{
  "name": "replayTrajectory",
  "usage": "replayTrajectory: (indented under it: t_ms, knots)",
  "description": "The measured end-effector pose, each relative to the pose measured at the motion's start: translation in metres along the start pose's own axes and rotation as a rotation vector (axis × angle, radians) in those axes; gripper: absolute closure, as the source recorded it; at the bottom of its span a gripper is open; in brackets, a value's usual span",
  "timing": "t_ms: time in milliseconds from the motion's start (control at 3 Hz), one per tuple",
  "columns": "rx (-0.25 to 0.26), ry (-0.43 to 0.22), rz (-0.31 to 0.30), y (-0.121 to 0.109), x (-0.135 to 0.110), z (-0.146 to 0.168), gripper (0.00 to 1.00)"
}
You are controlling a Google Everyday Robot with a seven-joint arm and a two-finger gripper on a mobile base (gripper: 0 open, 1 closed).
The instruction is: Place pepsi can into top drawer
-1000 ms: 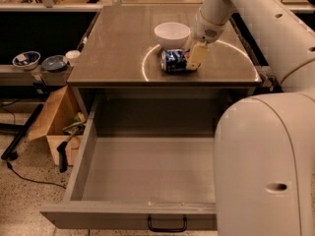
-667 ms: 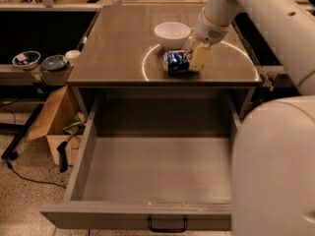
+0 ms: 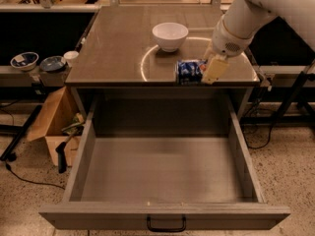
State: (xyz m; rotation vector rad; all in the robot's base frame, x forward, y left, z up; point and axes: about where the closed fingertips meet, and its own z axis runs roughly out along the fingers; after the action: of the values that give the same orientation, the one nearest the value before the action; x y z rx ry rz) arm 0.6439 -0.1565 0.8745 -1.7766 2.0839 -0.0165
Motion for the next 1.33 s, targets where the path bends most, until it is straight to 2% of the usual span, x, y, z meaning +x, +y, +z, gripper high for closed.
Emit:
replayTrajectory:
  t_ms: [333, 667, 1000, 1333]
  knots:
    - [-0.001, 0.006, 0.08, 0.04, 0.021, -0.001, 1.0]
    - [0.017, 0.04, 0.164, 0.074, 0.043, 0.009, 1.0]
    - [0.054, 0.077, 0.216, 0.087, 0.057, 0.027, 1.0]
    - [0.084, 0.131, 0.244, 0.092, 0.065, 0.058, 1.0]
